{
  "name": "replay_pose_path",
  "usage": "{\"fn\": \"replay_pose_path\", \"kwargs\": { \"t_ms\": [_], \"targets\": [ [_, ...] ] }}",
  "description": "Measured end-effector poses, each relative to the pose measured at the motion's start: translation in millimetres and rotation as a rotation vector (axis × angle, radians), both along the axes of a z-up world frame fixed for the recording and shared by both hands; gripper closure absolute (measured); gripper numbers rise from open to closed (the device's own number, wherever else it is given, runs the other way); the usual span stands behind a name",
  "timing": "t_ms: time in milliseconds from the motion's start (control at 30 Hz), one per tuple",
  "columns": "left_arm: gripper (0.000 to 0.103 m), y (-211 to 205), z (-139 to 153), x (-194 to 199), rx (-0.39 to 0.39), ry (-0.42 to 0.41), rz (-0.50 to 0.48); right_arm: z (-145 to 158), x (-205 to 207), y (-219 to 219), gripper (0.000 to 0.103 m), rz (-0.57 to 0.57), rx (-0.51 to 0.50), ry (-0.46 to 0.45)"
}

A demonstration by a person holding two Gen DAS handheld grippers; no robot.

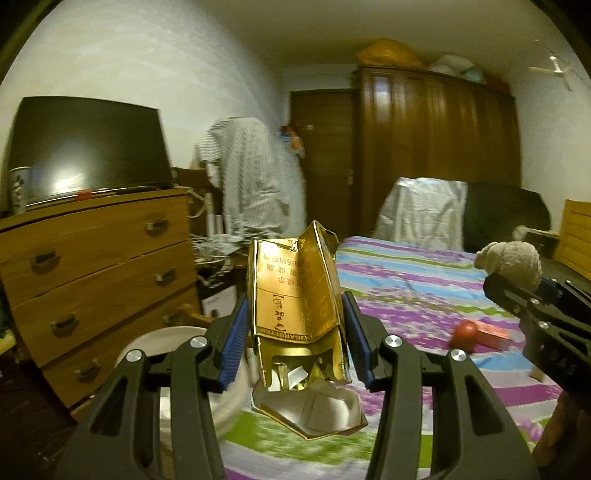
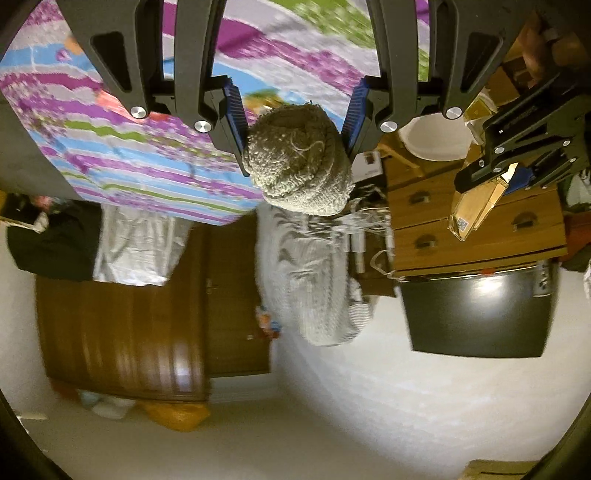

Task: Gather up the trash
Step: 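Carry the gold box and yarn ball in both tools over the white bin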

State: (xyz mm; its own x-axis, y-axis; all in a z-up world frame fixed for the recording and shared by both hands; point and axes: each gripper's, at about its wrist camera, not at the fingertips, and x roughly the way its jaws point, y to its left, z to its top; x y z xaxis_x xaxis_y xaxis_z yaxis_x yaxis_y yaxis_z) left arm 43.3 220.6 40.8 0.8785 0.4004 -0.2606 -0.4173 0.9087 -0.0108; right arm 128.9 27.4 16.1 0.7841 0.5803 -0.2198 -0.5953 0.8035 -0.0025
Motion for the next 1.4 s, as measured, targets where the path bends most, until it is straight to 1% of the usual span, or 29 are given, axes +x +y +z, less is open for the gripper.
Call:
{"fn": "replay_pose_path", "kwargs": {
  "t_ms": [167, 300, 400, 567, 667, 700, 833, 967, 1067, 1267, 1400],
  "targets": [
    [0.056, 53, 6, -6, -0.018, 0.029, 0.089, 11, 13, 72, 0.056, 0.099, -0.031, 0.032],
    [0.056, 86, 2, -7, -0.042, 0.063, 0.139, 16, 28, 140, 0.056, 0.181, -0.066, 0.086],
    [0.056, 114, -4, -4, -0.066, 0.091, 0.178, 17, 36, 181, 0.056, 0.223, -0.095, 0.111],
    [0.056, 145, -16, 0, -0.094, 0.144, 0.214, 14, 53, 241, 0.056, 0.283, -0.143, 0.158],
    [0.056, 158, -23, 5, -0.105, 0.172, 0.226, 6, 64, 285, 0.056, 0.328, -0.182, 0.211],
    [0.056, 165, -26, 8, -0.111, 0.186, 0.23, 1, 67, 289, 0.056, 0.339, -0.19, 0.226],
    [0.056, 188, -42, 20, -0.151, 0.248, 0.235, -23, 81, 333, 0.056, 0.388, -0.255, 0.306],
    [0.056, 207, -58, 27, -0.191, 0.295, 0.24, -49, 100, 368, 0.056, 0.411, -0.311, 0.395],
    [0.056, 221, -70, 32, -0.222, 0.333, 0.241, -68, 111, 385, 0.056, 0.421, -0.338, 0.455],
    [0.056, 244, -94, 43, -0.285, 0.412, 0.242, -93, 120, 405, 0.056, 0.434, -0.384, 0.506],
    [0.056, 255, -101, 46, -0.301, 0.435, 0.252, -104, 123, 409, 0.056, 0.439, -0.399, 0.524]
  ]
}}
